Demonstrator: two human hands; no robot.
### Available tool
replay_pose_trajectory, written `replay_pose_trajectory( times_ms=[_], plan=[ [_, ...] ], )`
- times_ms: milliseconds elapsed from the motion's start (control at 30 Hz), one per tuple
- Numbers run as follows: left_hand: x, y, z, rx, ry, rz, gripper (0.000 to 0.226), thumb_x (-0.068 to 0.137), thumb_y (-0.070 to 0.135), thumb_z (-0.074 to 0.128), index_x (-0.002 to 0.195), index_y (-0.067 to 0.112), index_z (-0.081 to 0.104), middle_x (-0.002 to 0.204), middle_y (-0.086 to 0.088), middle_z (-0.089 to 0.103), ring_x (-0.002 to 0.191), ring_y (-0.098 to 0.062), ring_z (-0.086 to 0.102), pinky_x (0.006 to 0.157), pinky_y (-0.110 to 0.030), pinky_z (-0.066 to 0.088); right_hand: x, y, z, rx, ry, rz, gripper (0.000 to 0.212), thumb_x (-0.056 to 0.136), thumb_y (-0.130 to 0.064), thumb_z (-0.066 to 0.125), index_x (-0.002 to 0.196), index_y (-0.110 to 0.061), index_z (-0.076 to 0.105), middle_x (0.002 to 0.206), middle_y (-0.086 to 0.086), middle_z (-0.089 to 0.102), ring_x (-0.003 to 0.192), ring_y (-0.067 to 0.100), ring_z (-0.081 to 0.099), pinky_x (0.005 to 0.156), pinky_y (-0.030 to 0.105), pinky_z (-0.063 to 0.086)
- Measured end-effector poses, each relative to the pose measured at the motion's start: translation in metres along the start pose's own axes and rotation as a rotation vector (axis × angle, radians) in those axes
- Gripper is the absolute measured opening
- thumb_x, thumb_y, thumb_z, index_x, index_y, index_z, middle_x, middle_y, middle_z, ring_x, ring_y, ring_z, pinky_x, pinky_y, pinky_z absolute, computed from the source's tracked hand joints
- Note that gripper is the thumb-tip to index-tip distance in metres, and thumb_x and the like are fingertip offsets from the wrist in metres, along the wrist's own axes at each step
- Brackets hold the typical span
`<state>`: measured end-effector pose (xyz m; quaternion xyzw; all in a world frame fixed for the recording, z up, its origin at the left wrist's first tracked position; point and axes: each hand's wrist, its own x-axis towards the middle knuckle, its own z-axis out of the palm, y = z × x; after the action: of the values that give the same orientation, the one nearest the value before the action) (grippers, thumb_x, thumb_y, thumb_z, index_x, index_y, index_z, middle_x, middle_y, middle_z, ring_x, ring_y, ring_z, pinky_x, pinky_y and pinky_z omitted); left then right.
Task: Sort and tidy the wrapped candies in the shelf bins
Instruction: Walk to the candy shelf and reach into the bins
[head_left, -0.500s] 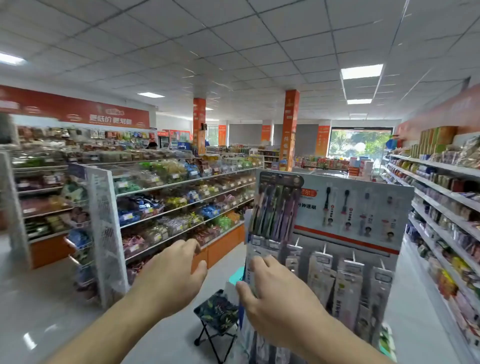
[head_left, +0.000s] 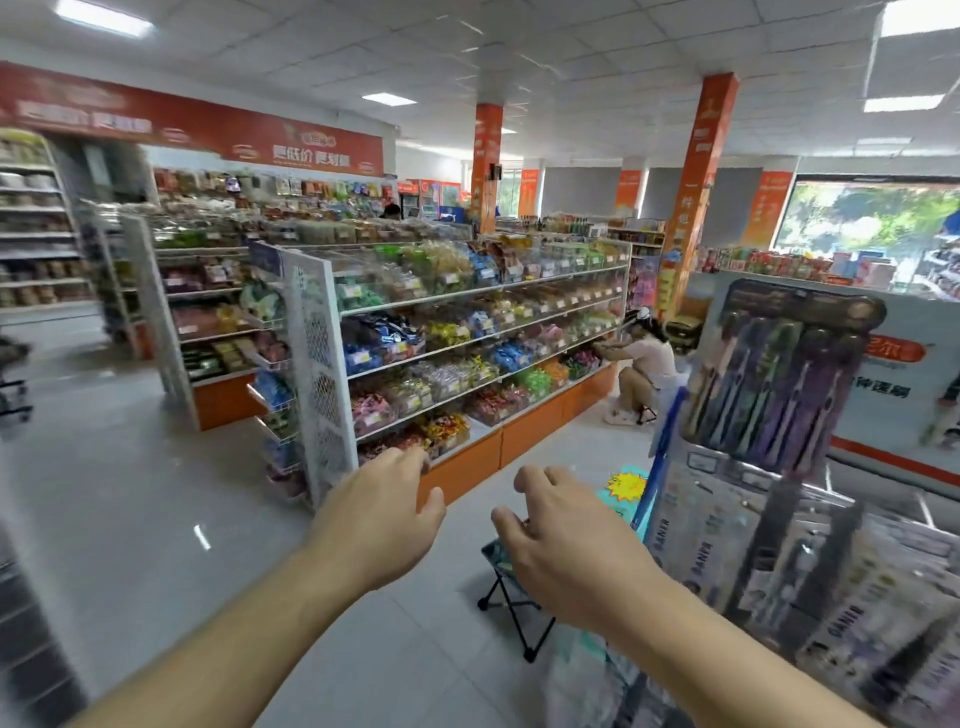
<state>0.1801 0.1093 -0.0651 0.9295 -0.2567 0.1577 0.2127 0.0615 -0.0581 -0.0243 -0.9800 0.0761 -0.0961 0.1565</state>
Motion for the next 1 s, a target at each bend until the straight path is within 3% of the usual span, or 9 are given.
replay_pose_trajectory(
  times_ms=[200, 367, 567, 1000],
  plan=[
    [0.051, -0.046, 0.042, 0.026, -0.054, -0.135, 0.021, 0.099, 0.05, 0.045, 0.112, 0.035, 0.052, 0.106, 0.014, 0.057, 0.095, -0.011, 0.06, 0.078, -0.037, 0.059, 0.091, 0.016, 0.044, -0.02, -0.09, -0.072, 0.043, 0.106, -0.055, 0.035, 0.133, -0.024, 0.045, 0.132, 0.0, 0.054, 0.112, 0.02, 0.053, 0.085, 0.032, 0.045],
    [0.093, -0.084, 0.069, 0.05, -0.077, -0.244, 0.021, 0.1, 0.047, 0.046, 0.116, 0.034, 0.052, 0.114, 0.013, 0.057, 0.103, -0.013, 0.057, 0.081, -0.035, 0.057, 0.173, 0.028, 0.074, -0.033, -0.142, -0.124, 0.041, 0.105, -0.056, 0.033, 0.129, -0.024, 0.046, 0.13, 0.0, 0.054, 0.113, 0.022, 0.056, 0.094, 0.041, 0.053],
    [0.155, -0.15, 0.099, 0.063, -0.086, -0.299, 0.013, 0.1, 0.048, 0.045, 0.107, 0.037, 0.049, 0.11, 0.016, 0.054, 0.105, -0.013, 0.056, 0.074, -0.029, 0.055, 0.272, 0.012, 0.112, -0.018, -0.185, -0.178, 0.042, 0.106, -0.054, 0.034, 0.134, -0.024, 0.043, 0.131, -0.001, 0.052, 0.114, 0.021, 0.055, 0.092, 0.036, 0.052],
    [0.329, -0.278, 0.158, 0.022, -0.18, -0.196, 0.022, 0.101, 0.046, 0.042, 0.114, 0.032, 0.051, 0.115, 0.013, 0.055, 0.098, -0.012, 0.056, 0.077, -0.036, 0.055, 0.462, -0.018, 0.19, -0.025, -0.243, -0.044, 0.042, 0.104, -0.056, 0.035, 0.129, -0.024, 0.046, 0.129, 0.001, 0.054, 0.113, 0.023, 0.056, 0.096, 0.044, 0.053]
  ],
)
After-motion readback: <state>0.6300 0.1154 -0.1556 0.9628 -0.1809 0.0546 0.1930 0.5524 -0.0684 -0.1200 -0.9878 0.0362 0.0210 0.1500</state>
